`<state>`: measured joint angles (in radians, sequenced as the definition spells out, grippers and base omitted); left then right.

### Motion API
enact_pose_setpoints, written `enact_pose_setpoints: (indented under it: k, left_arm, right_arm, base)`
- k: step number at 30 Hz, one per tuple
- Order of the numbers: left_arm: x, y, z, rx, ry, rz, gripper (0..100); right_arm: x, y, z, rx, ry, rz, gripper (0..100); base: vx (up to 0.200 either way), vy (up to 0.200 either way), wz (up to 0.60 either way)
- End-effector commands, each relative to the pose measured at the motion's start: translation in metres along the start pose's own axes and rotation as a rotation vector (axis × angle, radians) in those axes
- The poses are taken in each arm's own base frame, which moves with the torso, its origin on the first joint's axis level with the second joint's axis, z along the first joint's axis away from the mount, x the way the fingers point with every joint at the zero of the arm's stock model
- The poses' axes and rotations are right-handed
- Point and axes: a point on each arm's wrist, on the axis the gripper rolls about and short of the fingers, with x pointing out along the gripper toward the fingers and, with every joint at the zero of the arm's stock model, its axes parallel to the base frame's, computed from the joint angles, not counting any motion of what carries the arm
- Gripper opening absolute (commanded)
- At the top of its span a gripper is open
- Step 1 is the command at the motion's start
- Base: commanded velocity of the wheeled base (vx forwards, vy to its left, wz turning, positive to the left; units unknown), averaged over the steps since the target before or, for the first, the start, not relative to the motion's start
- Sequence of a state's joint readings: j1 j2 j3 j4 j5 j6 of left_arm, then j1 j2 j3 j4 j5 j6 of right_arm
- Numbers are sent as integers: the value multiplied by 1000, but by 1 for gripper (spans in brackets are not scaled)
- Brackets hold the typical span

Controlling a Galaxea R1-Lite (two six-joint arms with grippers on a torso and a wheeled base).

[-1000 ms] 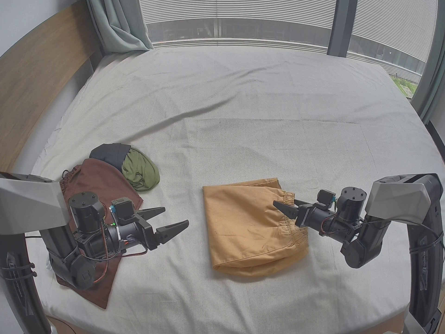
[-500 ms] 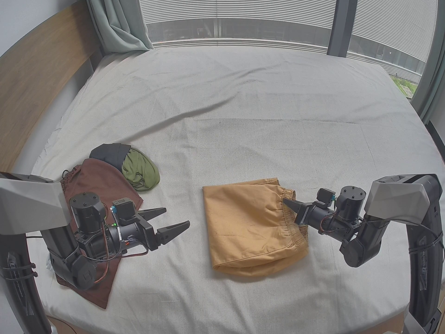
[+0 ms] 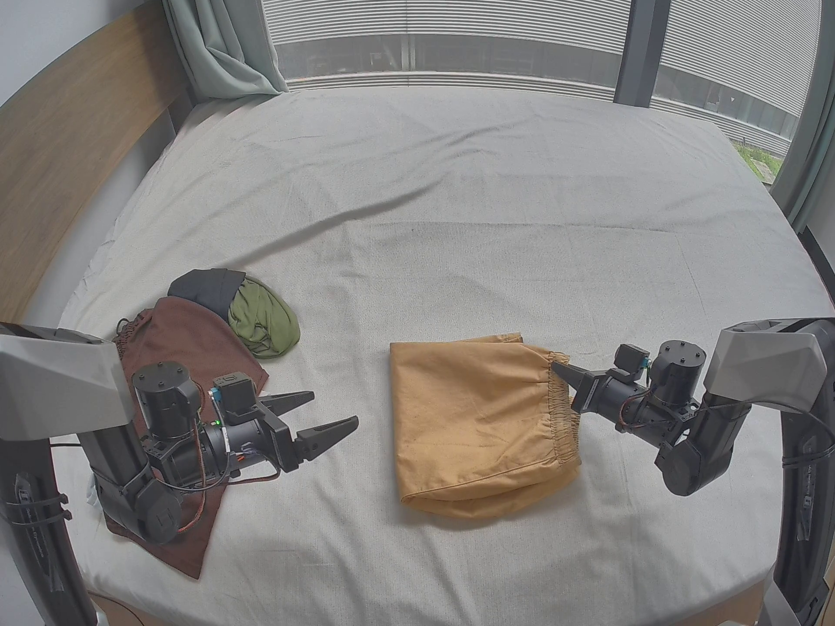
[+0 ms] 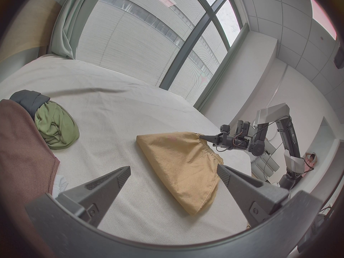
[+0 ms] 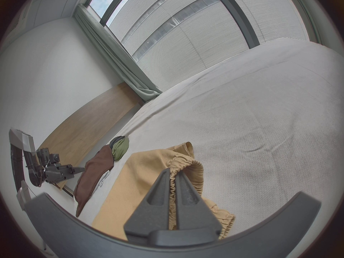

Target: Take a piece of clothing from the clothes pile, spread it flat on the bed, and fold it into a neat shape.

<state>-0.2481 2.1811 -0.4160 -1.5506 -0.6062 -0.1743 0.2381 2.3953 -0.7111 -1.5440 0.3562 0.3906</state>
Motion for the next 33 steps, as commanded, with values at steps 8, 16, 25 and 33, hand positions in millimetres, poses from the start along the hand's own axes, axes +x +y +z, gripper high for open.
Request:
enact_pose_setpoints:
  k: [8,16,25,33]
  left_arm:
    - [1,-1,-1,-3,5,-2,100]
    - [1,-2,-1,-2,6,-5,100]
    - [1,-2,-1,-1,4,-4,100]
    - [2,-3,-2,0,7,-9,100]
  right_arm:
    - [4,-5,-14,-22,33,-5,0]
    - [-4,-3,-7,-24,26,-17,100]
    - [-37,5,14,-21,21,-45,100]
    - [-52,2,0,12,88,-83,100]
  base:
    - [0,0,0]
    - [0,0,0]
    - [0,0,0]
    - [0,0,0]
